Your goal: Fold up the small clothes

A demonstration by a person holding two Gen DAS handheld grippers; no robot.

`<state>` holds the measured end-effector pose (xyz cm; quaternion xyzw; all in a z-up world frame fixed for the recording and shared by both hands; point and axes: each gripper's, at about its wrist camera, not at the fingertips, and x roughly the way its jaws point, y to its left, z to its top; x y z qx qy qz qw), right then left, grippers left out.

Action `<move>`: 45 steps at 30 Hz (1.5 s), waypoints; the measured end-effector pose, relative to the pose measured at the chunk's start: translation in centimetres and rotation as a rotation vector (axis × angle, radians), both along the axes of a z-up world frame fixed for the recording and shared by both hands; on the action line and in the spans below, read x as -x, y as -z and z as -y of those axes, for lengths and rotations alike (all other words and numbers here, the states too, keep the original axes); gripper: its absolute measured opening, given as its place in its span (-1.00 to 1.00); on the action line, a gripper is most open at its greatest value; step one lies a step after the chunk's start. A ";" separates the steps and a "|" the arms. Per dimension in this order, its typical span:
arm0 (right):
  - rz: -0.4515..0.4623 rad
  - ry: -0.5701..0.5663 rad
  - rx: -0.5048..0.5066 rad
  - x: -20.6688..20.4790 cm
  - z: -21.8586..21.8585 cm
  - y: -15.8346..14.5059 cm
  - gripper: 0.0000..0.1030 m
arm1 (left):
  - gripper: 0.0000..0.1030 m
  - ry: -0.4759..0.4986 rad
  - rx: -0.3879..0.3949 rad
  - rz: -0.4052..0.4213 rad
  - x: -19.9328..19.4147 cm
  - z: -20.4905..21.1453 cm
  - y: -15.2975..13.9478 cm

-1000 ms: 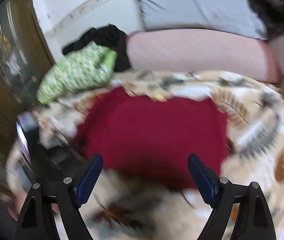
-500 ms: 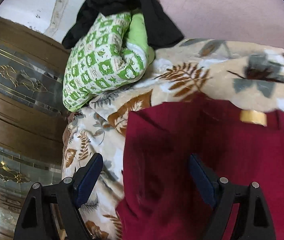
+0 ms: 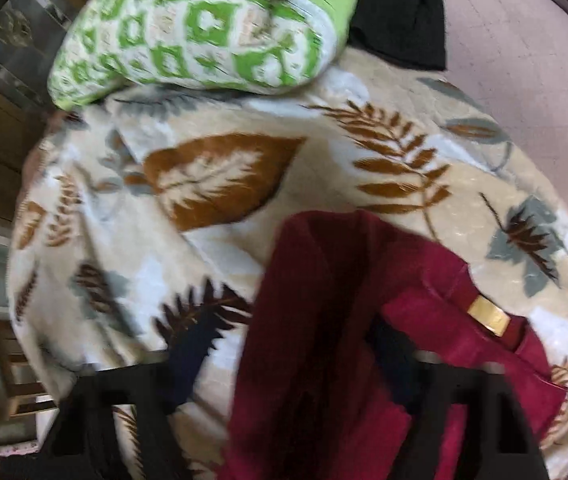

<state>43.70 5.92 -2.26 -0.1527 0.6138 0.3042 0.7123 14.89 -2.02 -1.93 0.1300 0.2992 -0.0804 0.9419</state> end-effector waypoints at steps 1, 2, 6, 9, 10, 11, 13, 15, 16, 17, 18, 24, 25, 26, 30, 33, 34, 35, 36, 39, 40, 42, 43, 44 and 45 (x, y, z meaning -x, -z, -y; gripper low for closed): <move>-0.005 0.003 0.007 -0.2 0.1 0.3 -0.51 | -0.86 0.001 0.004 -0.002 0.0 0.0 0.0; -0.010 0.012 0.007 -0.4 0.6 0.4 -0.66 | -0.86 0.004 0.004 0.000 0.0 0.0 0.0; 0.033 0.013 -0.053 -0.3 2.7 -1.0 -0.73 | -0.86 0.032 0.007 0.026 0.4 0.5 0.0; 0.063 0.060 -0.098 0.0 5.1 -2.7 -0.74 | -0.86 0.077 0.064 0.066 1.3 1.0 -1.1; 0.072 0.072 -0.112 0.2 6.3 -3.4 -0.74 | -0.86 0.095 0.088 0.082 1.7 1.3 -1.7; 0.081 0.081 -0.128 0.3 7.6 -4.1 -0.74 | -0.86 0.102 0.105 0.093 1.9 1.5 -2.2; 0.104 0.112 -0.146 0.5 10.1 -5.5 -0.75 | -0.86 0.114 0.130 0.104 2.3 2.5 -3.0; 0.112 0.148 -0.168 0.6 12.9 -6.6 -0.75 | -0.86 0.132 0.122 0.108 2.5 4.1 -3.4; 0.116 0.158 -0.172 0.7 13.8 -7.0 -0.75 | -0.86 0.143 0.117 0.108 2.5 4.9 -3.5; 0.123 0.172 -0.172 0.8 15.4 -7.4 -0.75 | -0.86 0.160 0.114 0.107 2.5 6.1 -3.7; 0.128 0.182 -0.168 0.9 16.6 -7.6 -0.75 | -0.86 0.171 0.109 0.107 2.6 7.0 -3.9; 0.138 0.254 -0.152 1.4 24.2 -7.3 -0.75 | -0.86 0.259 0.018 0.078 2.7 14.0 -2.9; 0.134 0.264 -0.144 1.4 25.4 -6.9 -0.75 | -0.86 0.271 0.002 0.062 2.6 15.0 -2.2; 0.127 0.271 -0.142 1.4 26.3 -6.4 -0.75 | -0.86 0.277 -0.011 0.045 2.6 15.7 -1.5; 0.094 0.317 -0.141 1.2 29.5 -2.9 -0.75 | -0.79 0.276 -0.050 -0.011 2.0 17.5 0.5; 0.093 0.368 -0.186 1.0 30.8 -0.7 -0.73 | -0.59 0.285 -0.061 -0.056 2.0 18.4 1.6; 0.095 0.380 -0.190 1.0 31.0 -0.1 -0.72 | -0.46 0.298 -0.060 -0.069 2.4 18.6 1.9; 0.097 0.401 -0.190 1.0 31.3 0.5 -0.70 | -0.39 0.318 -0.056 -0.081 2.8 18.8 2.2; 0.102 0.428 -0.201 1.0 31.9 0.9 -0.67 | -0.24 0.343 -0.054 -0.093 3.5 19.0 2.5; 0.129 0.542 -0.243 1.3 34.2 0.8 -0.35 | -0.17 0.428 -0.053 -0.122 6.4 18.9 3.0; 0.143 0.570 -0.251 1.7 35.0 0.5 -0.35 | -0.17 0.449 -0.046 -0.134 7.2 18.5 3.0; 0.183 0.623 -0.273 2.8 36.6 -0.6 -0.35 | -0.17 0.458 -0.050 -0.147 8.6 17.3 2.9; 0.197 0.634 -0.287 3.3 37.1 -1.1 -0.34 | -0.17 0.447 -0.051 -0.150 9.0 16.4 2.7; 0.223 0.647 -0.320 4.5 38.0 -2.0 -0.34 | -0.17 0.430 -0.045 -0.157 9.2 15.2 2.4; 0.247 0.649 -0.347 5.5 38.6 -2.7 -0.34 | -0.17 0.409 -0.041 -0.162 9.3 14.2 2.1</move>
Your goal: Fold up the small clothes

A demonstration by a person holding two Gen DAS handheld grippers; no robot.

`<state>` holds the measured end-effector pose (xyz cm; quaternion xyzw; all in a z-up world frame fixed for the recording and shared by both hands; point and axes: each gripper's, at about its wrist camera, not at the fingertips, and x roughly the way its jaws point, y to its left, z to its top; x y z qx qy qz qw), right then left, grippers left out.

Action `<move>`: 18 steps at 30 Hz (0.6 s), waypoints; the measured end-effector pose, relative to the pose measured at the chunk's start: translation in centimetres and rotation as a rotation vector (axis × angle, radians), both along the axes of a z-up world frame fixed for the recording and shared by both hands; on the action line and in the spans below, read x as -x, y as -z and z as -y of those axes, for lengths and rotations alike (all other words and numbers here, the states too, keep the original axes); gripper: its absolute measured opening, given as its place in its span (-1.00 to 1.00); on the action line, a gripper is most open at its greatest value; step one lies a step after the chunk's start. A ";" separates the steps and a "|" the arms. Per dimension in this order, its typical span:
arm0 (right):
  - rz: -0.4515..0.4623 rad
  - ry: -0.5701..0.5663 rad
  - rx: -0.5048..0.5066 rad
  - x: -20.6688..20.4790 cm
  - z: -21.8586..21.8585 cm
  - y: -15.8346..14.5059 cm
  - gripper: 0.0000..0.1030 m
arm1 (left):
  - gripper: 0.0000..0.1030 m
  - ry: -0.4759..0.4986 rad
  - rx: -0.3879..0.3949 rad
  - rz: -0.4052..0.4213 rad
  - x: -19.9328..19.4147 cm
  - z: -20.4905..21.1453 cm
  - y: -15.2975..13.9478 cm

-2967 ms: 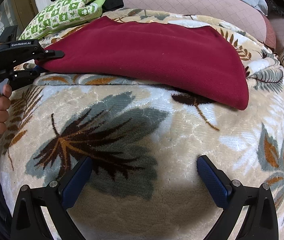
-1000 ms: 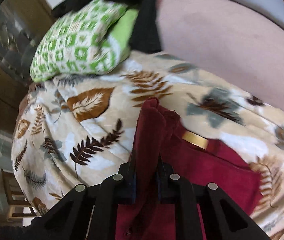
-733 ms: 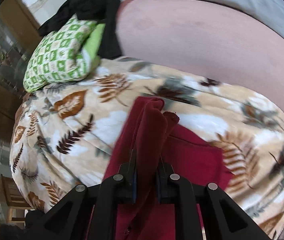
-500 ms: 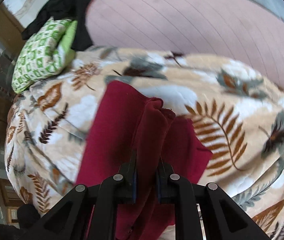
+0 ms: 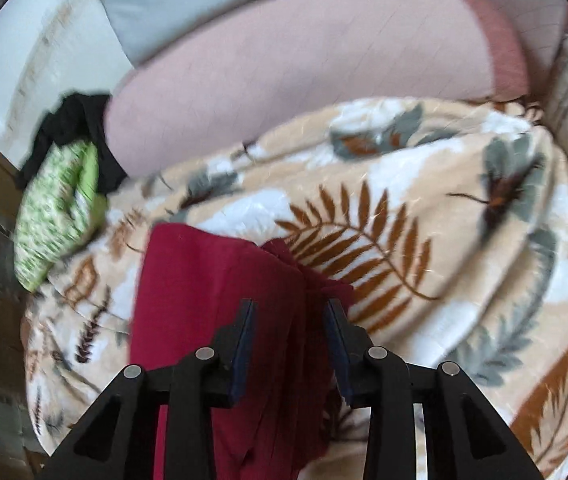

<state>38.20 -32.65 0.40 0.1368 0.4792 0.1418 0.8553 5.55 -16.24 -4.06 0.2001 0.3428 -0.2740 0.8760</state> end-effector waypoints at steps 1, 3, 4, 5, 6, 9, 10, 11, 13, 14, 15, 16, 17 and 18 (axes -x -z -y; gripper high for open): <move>0.024 0.003 -0.012 0.9 0.2 -0.5 -0.31 | -0.17 -0.027 0.001 -0.005 -0.1 -1.1 -0.2; 0.115 0.016 -0.034 4.0 1.1 -1.6 -0.07 | -0.17 -0.105 0.008 -0.034 -1.1 -4.0 -0.6; 0.154 0.023 -0.046 5.1 1.2 -1.8 0.12 | -0.17 -0.149 0.011 -0.049 -1.9 -5.2 -0.6; 0.225 0.042 -0.084 7.1 1.7 -1.9 0.39 | -0.17 -0.202 0.020 -0.065 -2.8 -6.5 -0.8; 0.269 0.062 -0.121 8.6 2.0 -1.6 0.52 | -0.17 -0.282 0.053 -0.093 -4.3 -8.4 -1.3; 0.340 0.112 -0.197 11.0 1.6 0.0 0.62 | -0.17 -0.447 0.156 -0.169 -8.2 -12.1 -2.2; 0.343 0.110 -0.203 11.1 1.1 0.5 0.62 | -0.17 -0.484 0.209 -0.199 -9.7 -13.3 -2.2; 0.336 0.100 -0.194 11.0 0.1 1.5 0.62 | -0.17 -0.521 0.279 -0.245 -11.6 -14.5 -1.9; 0.319 0.059 -0.143 10.6 -1.4 3.0 0.62 | -0.17 -0.536 0.407 -0.331 -14.4 -15.8 -0.9; 0.321 0.033 -0.121 10.3 -2.1 3.7 0.62 | -0.17 -0.524 0.459 -0.355 -15.2 -15.8 -0.4; 0.320 0.019 -0.094 10.0 -2.5 4.3 0.62 | -0.17 -0.497 0.546 -0.388 -16.4 -15.9 0.2; 0.313 0.015 -0.066 9.6 -2.7 4.9 0.62 | -0.17 -0.474 0.595 -0.406 -17.2 -15.8 0.7; 0.293 0.014 -0.056 8.8 -2.7 5.5 0.62 | -0.16 -0.446 0.642 -0.418 -17.8 -15.6 1.2; 0.265 0.011 -0.067 8.1 -2.4 6.1 0.62 | -0.08 -0.417 0.685 -0.431 -18.4 -15.3 1.7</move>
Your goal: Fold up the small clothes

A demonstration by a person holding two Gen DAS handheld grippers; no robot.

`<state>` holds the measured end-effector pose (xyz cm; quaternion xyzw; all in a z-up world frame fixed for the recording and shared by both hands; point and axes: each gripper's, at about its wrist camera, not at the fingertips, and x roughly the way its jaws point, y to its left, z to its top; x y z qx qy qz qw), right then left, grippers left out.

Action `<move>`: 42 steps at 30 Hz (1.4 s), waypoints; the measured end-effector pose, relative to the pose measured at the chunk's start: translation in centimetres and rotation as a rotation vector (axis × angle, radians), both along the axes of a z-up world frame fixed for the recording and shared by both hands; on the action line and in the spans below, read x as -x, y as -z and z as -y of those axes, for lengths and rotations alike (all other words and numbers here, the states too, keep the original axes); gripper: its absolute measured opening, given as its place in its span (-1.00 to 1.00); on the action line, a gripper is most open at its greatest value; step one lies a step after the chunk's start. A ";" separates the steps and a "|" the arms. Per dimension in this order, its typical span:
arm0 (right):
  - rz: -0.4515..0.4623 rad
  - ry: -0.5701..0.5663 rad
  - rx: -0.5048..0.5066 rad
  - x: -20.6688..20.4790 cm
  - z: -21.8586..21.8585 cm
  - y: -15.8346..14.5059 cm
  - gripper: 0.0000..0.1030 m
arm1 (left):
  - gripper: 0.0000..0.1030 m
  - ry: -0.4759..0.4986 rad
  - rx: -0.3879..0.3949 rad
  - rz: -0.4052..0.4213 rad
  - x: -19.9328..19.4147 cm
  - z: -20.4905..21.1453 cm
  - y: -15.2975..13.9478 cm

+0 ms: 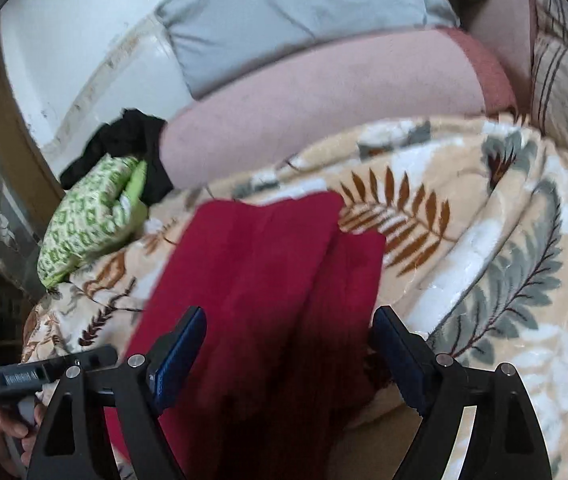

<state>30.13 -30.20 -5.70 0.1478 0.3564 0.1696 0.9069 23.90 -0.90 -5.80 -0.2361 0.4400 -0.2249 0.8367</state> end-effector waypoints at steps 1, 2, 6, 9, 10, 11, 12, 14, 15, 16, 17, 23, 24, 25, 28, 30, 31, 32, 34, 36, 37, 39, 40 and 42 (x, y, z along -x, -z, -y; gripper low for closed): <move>-0.042 -0.009 -0.024 -0.8 0.4 0.9 0.62 | 0.07 0.015 0.029 -0.004 -0.6 0.0 0.3; -0.086 -0.021 -0.065 -1.4 0.9 2.0 0.62 | 0.14 0.027 0.055 -0.013 -1.2 0.1 0.9; -0.139 -0.094 -0.181 -2.1 2.1 4.0 0.56 | 0.31 0.031 0.214 -0.078 -2.1 -1.5 2.8; -0.131 -0.162 -0.156 -2.3 1.0 3.7 0.54 | 0.31 0.067 0.279 -0.090 -2.5 -1.5 2.8; -0.143 -0.161 -0.163 -2.4 1.0 4.3 0.55 | 0.32 0.089 0.299 -0.096 -2.7 -1.2 2.9; -0.155 -0.152 -0.195 -2.5 1.3 4.8 0.55 | 0.32 0.090 0.301 -0.097 -2.8 -1.1 2.9; -0.159 -0.145 -0.226 -2.5 1.7 4.9 0.54 | 0.35 0.090 0.305 -0.100 -3.2 -0.9 2.8; -0.183 -0.136 -0.246 -2.6 1.9 4.9 0.54 | 0.41 0.086 0.311 -0.095 -3.3 -0.5 2.8; -0.188 -0.141 -0.236 -2.4 1.8 4.9 0.54 | 0.41 0.082 0.294 -0.089 -3.2 -0.3 2.7; -0.183 -0.147 -0.228 -2.4 1.8 4.9 0.54 | 0.40 0.080 0.261 -0.074 -3.1 0.2 2.4; -0.184 -0.145 -0.234 -2.3 1.8 5.2 0.50 | 0.34 0.075 0.226 -0.051 -2.9 0.7 2.0; -0.117 -0.169 -0.290 -2.1 0.9 1.8 -0.15 | -0.25 0.023 0.129 0.034 -0.3 -0.2 -1.7; -0.096 -0.191 -0.294 -2.1 0.1 0.9 -0.15 | -0.25 0.008 0.100 0.057 0.9 -0.8 -3.0; -0.080 -0.215 -0.298 -1.9 -0.7 0.2 -0.16 | -0.25 -0.004 0.082 0.076 1.9 -1.6 -3.9; -0.041 -0.290 -0.316 -1.0 -3.8 -1.4 -0.16 | -0.24 -0.064 0.070 0.089 4.4 -4.8 -5.4; -0.043 -0.325 -0.336 -0.4 -5.4 -1.2 -0.16 | -0.17 -0.083 0.050 0.062 4.7 -6.1 -4.1; -0.045 -0.331 -0.337 -0.1 -6.1 -0.8 -0.12 | -0.09 -0.089 0.042 0.018 4.3 -6.4 -2.7; -0.056 -0.323 -0.328 0.1 -6.9 0.2 -0.04 | -0.09 -0.093 0.023 -0.036 3.8 -6.4 -1.2; -0.124 -0.283 -0.269 -0.1 -7.7 2.7 0.11 | -0.01 -0.125 0.007 -0.129 3.7 -6.5 1.2; -0.228 -0.233 -0.279 -0.2 -7.3 5.1 0.12 | -0.01 -0.145 0.064 -0.094 4.5 -7.2 0.2; -0.199 -0.216 -0.295 0.3 -6.9 4.5 0.15 | -0.01 -0.150 0.048 -0.073 4.9 -7.4 -0.7; -0.187 -0.201 -0.262 1.1 -6.7 2.8 0.16 | -0.02 -0.172 0.014 -0.003 6.4 -8.2 -2.5; -0.163 -0.204 -0.222 1.7 -6.8 1.8 0.16 | -0.03 -0.166 0.018 0.041 7.6 -8.7 -3.5; -0.032 -0.242 -0.064 4.0 -7.7 -0.9 0.16 | -0.04 -0.161 0.027 0.092 9.4 -9.1 -4.5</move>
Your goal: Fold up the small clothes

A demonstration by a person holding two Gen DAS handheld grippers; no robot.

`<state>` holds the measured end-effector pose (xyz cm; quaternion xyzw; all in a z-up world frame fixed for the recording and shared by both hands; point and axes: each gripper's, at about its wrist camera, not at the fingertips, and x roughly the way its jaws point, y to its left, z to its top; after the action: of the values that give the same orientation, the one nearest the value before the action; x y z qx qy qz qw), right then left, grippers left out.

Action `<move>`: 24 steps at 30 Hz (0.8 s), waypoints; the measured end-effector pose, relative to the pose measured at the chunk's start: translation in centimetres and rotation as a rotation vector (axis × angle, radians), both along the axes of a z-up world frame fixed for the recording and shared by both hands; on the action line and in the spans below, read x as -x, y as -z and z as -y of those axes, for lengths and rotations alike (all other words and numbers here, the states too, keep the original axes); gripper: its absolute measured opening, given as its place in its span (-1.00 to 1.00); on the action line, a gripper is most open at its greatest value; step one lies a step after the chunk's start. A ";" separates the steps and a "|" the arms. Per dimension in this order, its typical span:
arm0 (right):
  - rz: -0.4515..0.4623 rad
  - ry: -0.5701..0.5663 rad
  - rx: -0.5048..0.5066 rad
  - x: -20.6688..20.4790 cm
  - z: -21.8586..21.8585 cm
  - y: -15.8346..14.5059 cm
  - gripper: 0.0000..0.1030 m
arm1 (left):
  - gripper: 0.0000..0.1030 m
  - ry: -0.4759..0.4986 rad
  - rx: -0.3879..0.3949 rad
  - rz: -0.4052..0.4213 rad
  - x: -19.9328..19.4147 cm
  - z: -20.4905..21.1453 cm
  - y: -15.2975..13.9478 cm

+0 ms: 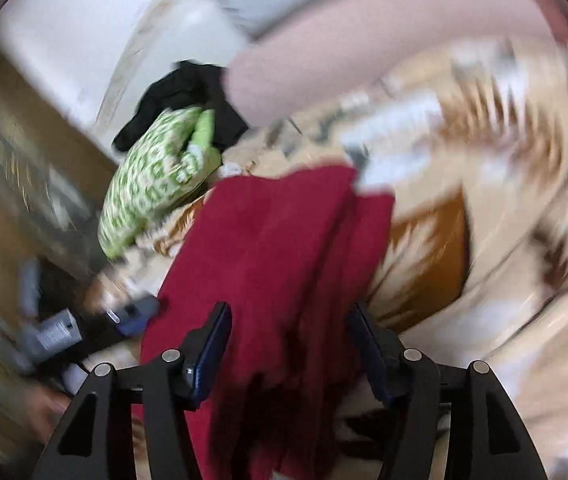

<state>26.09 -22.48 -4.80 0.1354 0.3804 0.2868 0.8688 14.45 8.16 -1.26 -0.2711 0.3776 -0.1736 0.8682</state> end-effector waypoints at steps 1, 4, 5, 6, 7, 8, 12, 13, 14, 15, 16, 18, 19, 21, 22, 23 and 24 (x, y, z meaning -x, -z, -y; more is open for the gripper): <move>0.097 -0.042 0.069 1.6 -0.6 -1.6 0.16 | -0.13 0.010 -0.004 0.021 0.9 0.2 -0.5; 0.324 -0.210 0.207 5.7 -3.0 -4.4 0.11 | -0.32 0.054 -0.043 0.019 2.3 1.6 -0.4; 0.364 -0.294 0.247 7.1 -4.2 -4.6 0.08 | -0.35 0.071 -0.073 -0.017 2.0 2.4 0.5; 0.355 -0.336 0.274 7.3 -4.9 -4.3 0.04 | -0.45 0.078 -0.104 -0.062 1.4 3.4 1.5; 0.319 -0.364 0.325 7.3 -5.6 -3.0 -0.02 | -0.59 0.080 -0.132 -0.160 0.6 3.8 3.9; 0.261 -0.360 0.386 6.6 -5.9 -1.2 -0.08 | -0.72 0.073 -0.102 -0.245 -0.1 3.6 6.2; 0.153 -0.352 0.470 4.9 -4.9 3.9 -0.27 | -0.82 0.047 -0.046 -0.250 -0.9 2.9 6.4; 0.142 -0.348 0.465 4.7 -5.0 3.5 -0.27 | -0.82 0.044 -0.045 -0.242 -0.7 2.8 6.0; 0.143 -0.346 0.459 4.8 -4.9 3.2 -0.27 | -0.82 0.044 -0.049 -0.222 -0.5 2.7 5.1; 0.141 -0.347 0.451 5.0 -4.7 2.9 -0.27 | -0.80 0.034 -0.042 -0.169 -0.2 2.5 3.6; 0.141 -0.355 0.430 5.2 -4.4 2.4 -0.27 | -0.80 0.026 -0.033 -0.124 0.1 2.2 2.3; 0.150 -0.370 0.342 5.2 -3.6 -0.2 -0.27 | -0.80 0.009 -0.006 -0.014 -0.6 1.7 -1.2; 0.191 -0.361 0.286 5.2 -2.7 -1.6 -0.26 | -0.80 -0.003 -0.012 0.029 -1.7 1.5 -2.7; 0.280 -0.309 0.183 4.9 -2.4 -4.3 -0.24 | -0.80 -0.018 -0.051 0.055 -5.7 1.8 -4.6; 0.309 -0.240 0.181 3.8 -2.3 -5.2 -0.24 | -0.80 -0.017 -0.066 0.041 -8.0 2.1 -4.9; 0.320 -0.199 0.204 3.0 -2.6 -5.5 -0.24 | -0.80 -0.012 -0.088 0.011 -10.8 2.5 -4.5; 0.322 -0.171 0.243 1.7 -3.4 -5.6 -0.24 | -0.80 -0.003 -0.105 -0.010 -12.7 3.0 -4.1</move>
<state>24.41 -19.12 0.78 -0.0504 0.2784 0.3293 0.9008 27.17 5.14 2.89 -0.2266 0.3901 -0.1507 0.8797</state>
